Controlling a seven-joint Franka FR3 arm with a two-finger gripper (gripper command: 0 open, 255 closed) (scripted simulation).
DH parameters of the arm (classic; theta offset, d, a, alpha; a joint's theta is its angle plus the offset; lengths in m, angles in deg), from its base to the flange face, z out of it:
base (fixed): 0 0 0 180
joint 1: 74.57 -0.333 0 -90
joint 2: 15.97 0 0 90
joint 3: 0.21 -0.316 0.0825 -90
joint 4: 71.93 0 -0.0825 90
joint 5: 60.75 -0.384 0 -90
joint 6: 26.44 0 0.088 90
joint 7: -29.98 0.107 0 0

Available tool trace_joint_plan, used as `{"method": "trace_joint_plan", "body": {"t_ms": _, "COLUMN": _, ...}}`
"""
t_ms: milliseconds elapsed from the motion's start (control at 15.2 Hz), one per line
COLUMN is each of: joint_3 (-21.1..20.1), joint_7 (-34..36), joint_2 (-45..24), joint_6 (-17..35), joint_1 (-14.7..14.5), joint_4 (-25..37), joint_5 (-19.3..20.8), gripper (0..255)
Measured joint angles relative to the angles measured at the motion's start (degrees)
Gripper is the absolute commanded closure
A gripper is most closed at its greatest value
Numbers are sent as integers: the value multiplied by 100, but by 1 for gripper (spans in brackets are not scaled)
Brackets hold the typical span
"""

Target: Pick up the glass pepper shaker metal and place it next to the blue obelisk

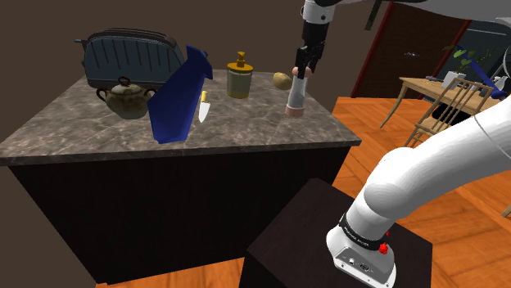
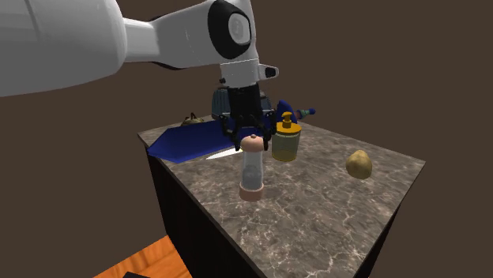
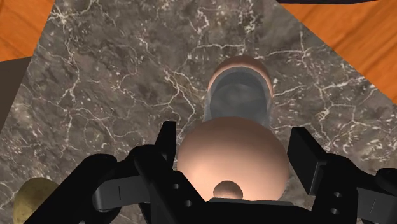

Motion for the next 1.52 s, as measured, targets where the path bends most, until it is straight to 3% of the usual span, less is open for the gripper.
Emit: {"method": "trace_joint_plan", "body": {"t_ms": 1518, "joint_3": -55, "joint_7": -324, "joint_2": -751, "joint_6": -1741, "joint_1": -29, "joint_4": 2512, "joint_5": -92, "gripper": 255}}
